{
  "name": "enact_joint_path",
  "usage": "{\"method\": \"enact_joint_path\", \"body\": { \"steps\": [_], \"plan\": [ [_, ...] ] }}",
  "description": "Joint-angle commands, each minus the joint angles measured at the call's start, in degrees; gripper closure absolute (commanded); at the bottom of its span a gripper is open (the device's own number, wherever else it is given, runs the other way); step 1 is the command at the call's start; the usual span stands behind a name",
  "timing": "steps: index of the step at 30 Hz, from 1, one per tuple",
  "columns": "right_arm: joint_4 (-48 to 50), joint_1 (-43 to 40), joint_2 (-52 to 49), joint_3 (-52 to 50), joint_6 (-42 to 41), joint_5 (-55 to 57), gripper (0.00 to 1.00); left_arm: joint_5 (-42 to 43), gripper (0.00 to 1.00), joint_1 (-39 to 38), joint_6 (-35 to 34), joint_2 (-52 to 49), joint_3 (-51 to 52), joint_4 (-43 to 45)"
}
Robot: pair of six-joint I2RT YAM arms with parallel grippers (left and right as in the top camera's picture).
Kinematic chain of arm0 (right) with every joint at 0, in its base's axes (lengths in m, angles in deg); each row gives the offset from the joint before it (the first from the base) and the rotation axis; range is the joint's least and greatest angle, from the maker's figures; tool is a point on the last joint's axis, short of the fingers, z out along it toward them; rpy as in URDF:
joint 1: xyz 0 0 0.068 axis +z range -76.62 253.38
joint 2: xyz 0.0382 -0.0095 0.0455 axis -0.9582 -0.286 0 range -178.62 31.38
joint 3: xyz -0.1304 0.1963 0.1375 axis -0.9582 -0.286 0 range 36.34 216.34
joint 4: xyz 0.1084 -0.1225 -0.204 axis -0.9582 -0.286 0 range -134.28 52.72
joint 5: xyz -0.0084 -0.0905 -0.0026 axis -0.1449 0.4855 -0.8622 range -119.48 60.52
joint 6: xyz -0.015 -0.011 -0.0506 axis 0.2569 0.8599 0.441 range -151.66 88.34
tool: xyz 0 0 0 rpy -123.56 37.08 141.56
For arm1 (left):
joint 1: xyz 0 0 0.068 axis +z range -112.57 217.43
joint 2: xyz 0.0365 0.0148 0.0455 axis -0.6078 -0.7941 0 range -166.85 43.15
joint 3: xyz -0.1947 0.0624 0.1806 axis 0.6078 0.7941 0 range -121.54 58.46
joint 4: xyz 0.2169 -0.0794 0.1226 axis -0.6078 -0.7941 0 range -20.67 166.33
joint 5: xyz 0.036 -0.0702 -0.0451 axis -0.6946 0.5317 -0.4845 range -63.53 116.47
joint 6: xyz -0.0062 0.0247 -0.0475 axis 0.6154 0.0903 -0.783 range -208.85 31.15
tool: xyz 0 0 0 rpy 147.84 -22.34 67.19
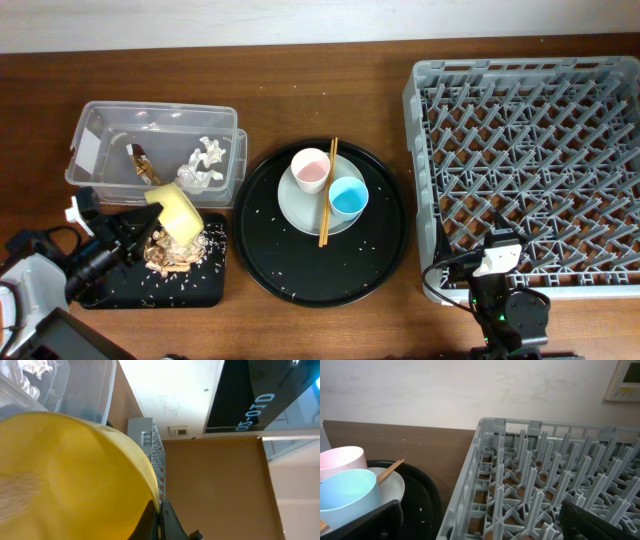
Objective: Sort waste into correct bins and load items into the dishwasher rack
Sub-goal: 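Tilt the yellow bowl to dump food scraps onto the black tray, then set the empty yellow bowl back on the round tray with the left gripper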
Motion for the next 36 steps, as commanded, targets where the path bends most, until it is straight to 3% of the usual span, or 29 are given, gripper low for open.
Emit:
{"method": "enact_joint_path", "body": {
  "steps": [1,3,4,7,16,24,36],
  "plan": [
    [-0.1,-0.3,0.4,-0.4,-0.7,0.5,0.02,1.9,1.00,0.4,0.7,-0.1,0.1,0.9],
    [-0.1,-0.3,0.4,-0.4,-0.7,0.5,0.02,1.9,1.00,0.4,1.8,-0.1,0.1,-5.0],
    [-0.1,-0.3,0.4,-0.4,-0.7,0.5,0.02,2.5,1.00,0.4,5.5,-0.1,0.1,-8.3],
    [-0.1,-0.3,0.4,-0.4,-0.7,0.5,0.02,2.9,1.00,0.5,7.0,-0.2,0.1,-4.4],
    [-0.1,-0.3,0.4,-0.4,-0.7,0.5,0.02,3.0,1.00,0.5,5.6,-0.1,0.1,-6.7],
    [-0.1,-0.3,0.4,-0.4,-0.7,0.5,0.02,-3.9,1.00,0.2,8.3,-0.1,0.1,-15.6],
    [-0.1,-0.3,0.4,-0.4,-0.7,0.5,0.02,-3.6,1.00,-13.1,9.2,10.7,-1.6,-18.7]
  ]
}}
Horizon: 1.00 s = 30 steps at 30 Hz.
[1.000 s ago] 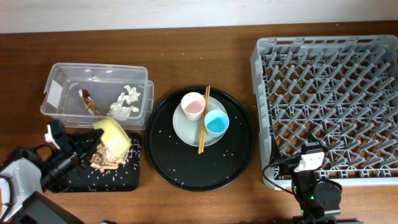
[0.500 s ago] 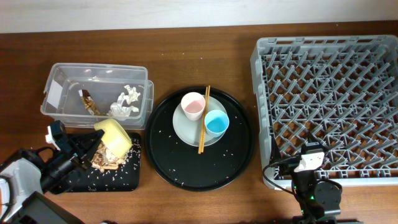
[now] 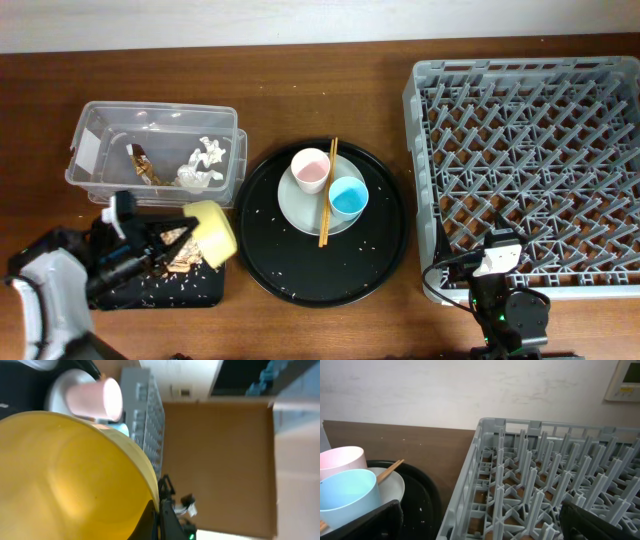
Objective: Sort waste into correct bins and load items into the dishwasher rack
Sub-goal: 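Set the empty yellow bowl back on the round tray with the left gripper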
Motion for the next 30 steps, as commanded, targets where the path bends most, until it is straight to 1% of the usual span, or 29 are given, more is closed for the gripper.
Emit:
{"method": "enact_joint_path", "body": {
  "steps": [1,3,7,9,12,14,15,17,19,20,23,25,26,28,30],
  "plan": [
    [-0.1,-0.3,0.4,-0.4,-0.7,0.5,0.02,-0.7,1.00,-4.5,-0.3,4.2,-2.2,0.4],
    [-0.1,-0.3,0.4,-0.4,-0.7,0.5,0.02,-4.6,1.00,-7.3,-5.3,5.6,-4.8,2.4],
    [-0.1,-0.3,0.4,-0.4,-0.7,0.5,0.02,-16.0,1.00,-13.7,-17.3,7.9,-10.0,8.4],
    [-0.1,-0.3,0.4,-0.4,-0.7,0.5,0.02,-20.5,1.00,-17.2,-21.5,9.0,-11.7,10.8],
    [-0.1,-0.3,0.4,-0.4,-0.7,0.5,0.02,-30.1,1.00,-25.1,-29.5,11.3,-12.7,16.0],
    [-0.1,-0.3,0.4,-0.4,-0.7,0.5,0.01,-34.3,1.00,-30.4,-32.9,11.9,-12.7,18.6],
    [-0.1,-0.3,0.4,-0.4,-0.7,0.5,0.02,-38.1,1.00,-35.1,-35.9,12.0,-12.7,19.8],
    [-0.1,-0.3,0.4,-0.4,-0.7,0.5,0.02,-43.6,1.00,-40.0,-38.5,11.9,-12.7,20.7],
    [-0.1,-0.3,0.4,-0.4,-0.7,0.5,0.02,-52.7,1.00,-46.2,-42.8,11.8,-12.7,20.9],
    [-0.1,-0.3,0.4,-0.4,-0.7,0.5,0.02,-54.8,1.00,-48.6,-44.1,11.8,-12.7,21.0],
    [-0.1,-0.3,0.4,-0.4,-3.4,0.4,0.02,-57.2,1.00,-56.2,-46.0,11.1,-12.7,23.6],
    [-0.2,-0.3,0.4,-0.3,-6.5,0.0,0.02,-61.0,1.00,-60.2,-51.0,10.4,-12.7,24.6],
    [-0.9,-0.3,0.4,0.1,-7.7,-0.2,0.02,-62.8,1.00,-61.7,-52.2,9.9,-12.7,25.0],
    [-4.1,-0.3,0.4,2.6,-11.0,-0.2,0.02,-64.8,1.00,-64.1,-52.7,8.5,-12.7,25.8],
    [-8.1,-0.3,0.3,7.5,-12.7,-1.2,0.02,-66.0,1.00,-65.8,-53.0,6.5,-12.7,26.4]
  ]
}}
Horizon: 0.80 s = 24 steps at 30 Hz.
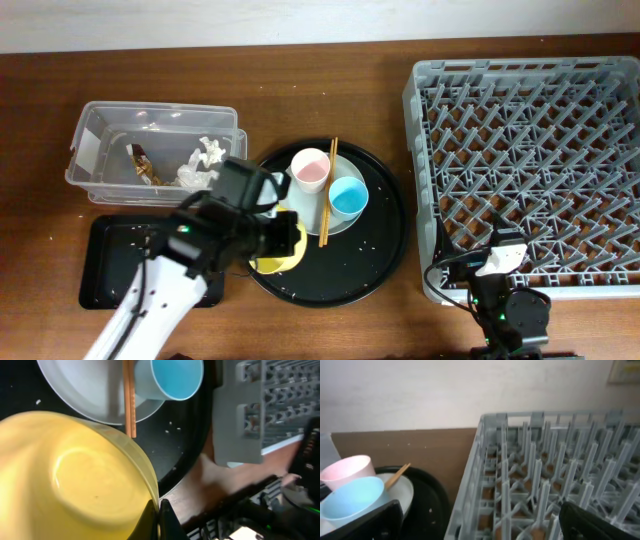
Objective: Sort waste into correct bins and load items into the dishwasher rack
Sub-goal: 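Set the empty yellow bowl back on the round tray with the left gripper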
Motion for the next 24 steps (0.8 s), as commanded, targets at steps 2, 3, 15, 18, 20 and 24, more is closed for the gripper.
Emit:
{"method": "enact_joint_path", "body": {
  "steps": [2,3,15,18,20,24],
  "plan": [
    [-7.7,-0.3,-0.4,12.9,-5.4,-1.6,0.02,-7.1,1.00,-3.6,-3.6,-5.0,-0.8,1.4],
    [-9.6,-0.3,-1.2,17.0,-5.3,-1.6,0.02,-7.6,1.00,-4.1,-3.6,-6.5,-0.8,1.9],
    [-40.4,-0.3,-22.8,54.9,4.0,-1.4,0.02,-7.8,0.68,-6.6,-4.4,-16.6,-0.8,4.9],
    [-40.5,-0.3,-23.1,54.9,4.0,-1.5,0.02,-7.8,0.59,-6.6,-4.4,-16.6,-0.9,5.7],
    [-41.3,-0.3,-23.0,54.9,4.0,-1.4,0.02,-8.1,0.59,-6.2,-4.3,-16.6,-2.5,5.6],
    [-43.0,-0.3,-23.0,54.9,4.0,-1.7,0.02,-14.1,0.58,-4.2,-3.1,-16.6,-9.4,4.3]
  ]
}}
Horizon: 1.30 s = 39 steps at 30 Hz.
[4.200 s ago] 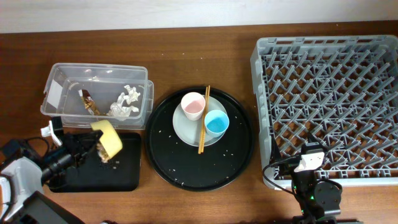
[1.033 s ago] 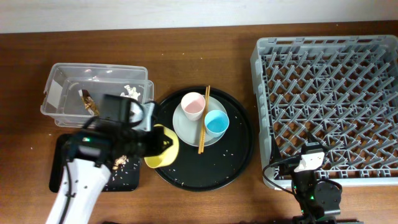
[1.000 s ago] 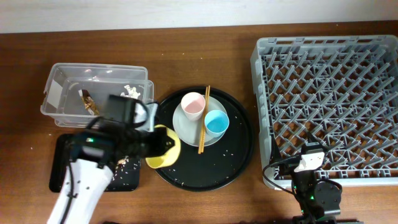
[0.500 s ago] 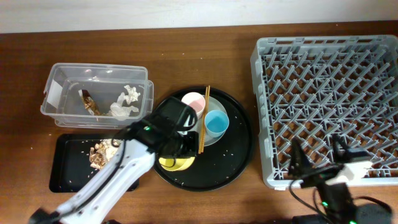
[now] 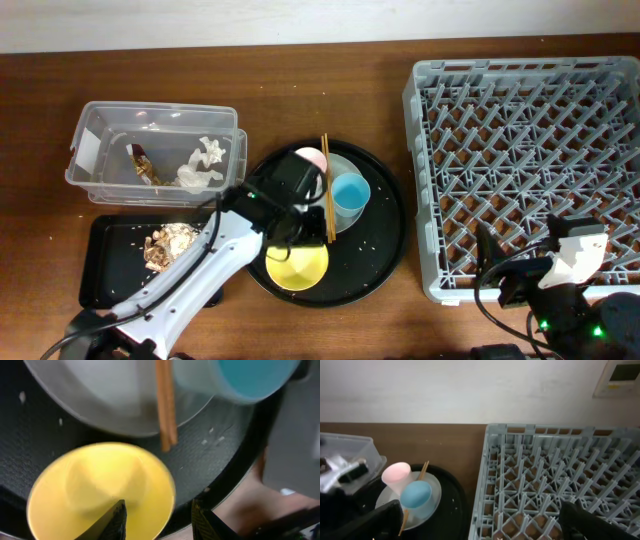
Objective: Sort waste into correct bins and load items into the dishwasher rack
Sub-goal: 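Set the empty yellow bowl back on the round tray with the left gripper, then grasp the pink cup with the left gripper and lift it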
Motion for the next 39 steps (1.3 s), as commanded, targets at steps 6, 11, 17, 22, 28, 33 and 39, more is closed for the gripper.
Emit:
{"method": "enact_joint_path", "body": {
  "steps": [6,11,17,22,28,33,39],
  "plan": [
    [-3.3,-0.2,0.1,1.1,0.5,-8.9,0.02,-19.2,0.55,5.6,1.1,-0.3,-12.2,2.9],
    [-5.6,-0.2,0.0,1.1,0.5,-8.9,0.02,-19.3,0.56,7.0,1.1,-4.2,-12.2,6.0],
    [-6.3,-0.2,0.0,1.1,0.5,-8.9,0.02,-18.2,0.61,7.0,1.1,-10.9,-12.2,9.0],
    [-6.7,-0.2,0.0,1.1,0.5,-8.8,0.02,-19.1,0.62,7.1,1.1,-14.6,-12.2,9.7],
    [-7.0,-0.2,0.0,1.1,0.5,-8.8,0.02,-19.1,0.68,7.1,1.1,-17.2,-12.2,10.7],
    [-7.0,-0.2,0.0,1.1,0.5,-8.8,0.02,-19.2,0.80,7.1,1.1,-18.4,-12.2,11.6],
    [-7.0,-0.2,0.0,1.1,1.0,-8.8,0.02,-19.7,0.99,7.7,1.1,-18.3,-12.2,13.0]
  ]
}}
